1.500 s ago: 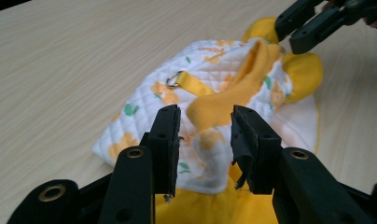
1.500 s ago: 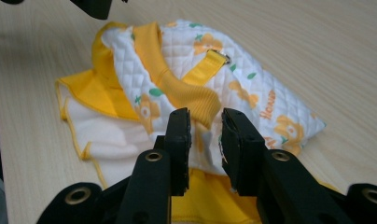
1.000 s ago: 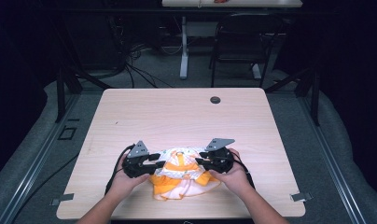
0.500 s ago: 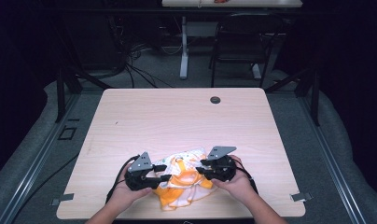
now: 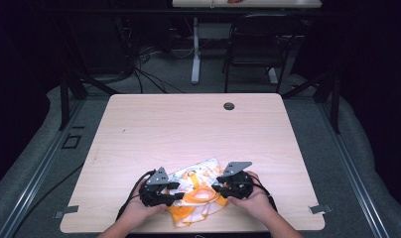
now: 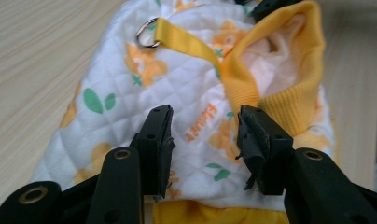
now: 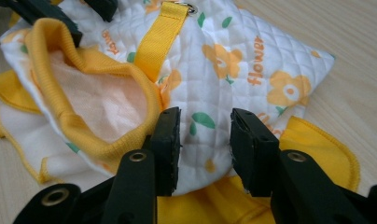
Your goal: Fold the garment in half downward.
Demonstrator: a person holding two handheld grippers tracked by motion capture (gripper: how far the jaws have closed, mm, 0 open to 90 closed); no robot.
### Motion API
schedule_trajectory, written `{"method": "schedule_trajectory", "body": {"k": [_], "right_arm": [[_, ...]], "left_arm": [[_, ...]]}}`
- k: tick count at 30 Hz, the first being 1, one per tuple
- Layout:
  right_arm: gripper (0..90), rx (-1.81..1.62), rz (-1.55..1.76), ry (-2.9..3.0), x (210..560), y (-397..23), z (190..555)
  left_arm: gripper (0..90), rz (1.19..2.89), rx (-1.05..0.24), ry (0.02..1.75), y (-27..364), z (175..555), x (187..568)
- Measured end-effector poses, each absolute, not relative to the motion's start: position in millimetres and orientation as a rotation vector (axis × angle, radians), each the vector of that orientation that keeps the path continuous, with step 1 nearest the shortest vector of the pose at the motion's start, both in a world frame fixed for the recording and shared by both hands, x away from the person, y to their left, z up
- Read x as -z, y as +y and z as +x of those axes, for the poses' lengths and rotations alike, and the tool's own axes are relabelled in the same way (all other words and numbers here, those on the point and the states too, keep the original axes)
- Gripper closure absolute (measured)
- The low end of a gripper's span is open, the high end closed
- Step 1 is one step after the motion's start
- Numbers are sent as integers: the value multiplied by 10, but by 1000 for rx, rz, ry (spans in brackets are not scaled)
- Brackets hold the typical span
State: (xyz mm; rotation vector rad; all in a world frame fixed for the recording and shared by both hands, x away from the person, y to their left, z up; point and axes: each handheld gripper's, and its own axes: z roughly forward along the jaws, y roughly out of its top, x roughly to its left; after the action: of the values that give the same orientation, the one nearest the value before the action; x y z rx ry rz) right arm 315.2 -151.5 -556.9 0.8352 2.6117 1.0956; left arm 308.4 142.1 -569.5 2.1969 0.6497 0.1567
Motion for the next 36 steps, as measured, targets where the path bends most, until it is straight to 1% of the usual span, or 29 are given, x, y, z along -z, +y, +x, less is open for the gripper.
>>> {"method": "schedule_trajectory", "body": {"k": [1,8,14,16,17,23,27,29,36], "right_arm": [[626,-1096,834,2616,5575,-1502,3154],[623,-1097,833,2623,5625,-1422,3163],[614,-1095,860,2634,5660,-1388,3239],[611,-1106,864,2630,5666,-1373,3251],[608,-1103,871,2627,5665,-1342,3272],[602,-1102,854,2619,5659,-1238,3292],[580,-1078,824,2613,5626,-1218,3228],[567,-1082,811,2603,5610,-1218,3192],[547,-1092,803,2586,5548,-1279,3104]], "left_arm": [[568,2209,-167,658,1422,3101,5711],[577,2194,-160,709,1481,3242,5772],[583,2185,-163,724,1518,3338,5798],[583,2191,-177,730,1529,3403,5792],[585,2191,-207,748,1532,3469,5778],[603,2133,-228,821,1618,3599,5796],[559,2134,-210,804,1643,3554,5723],[545,2144,-209,731,1625,3457,5616],[511,2168,-196,627,1577,3230,5485]]}}
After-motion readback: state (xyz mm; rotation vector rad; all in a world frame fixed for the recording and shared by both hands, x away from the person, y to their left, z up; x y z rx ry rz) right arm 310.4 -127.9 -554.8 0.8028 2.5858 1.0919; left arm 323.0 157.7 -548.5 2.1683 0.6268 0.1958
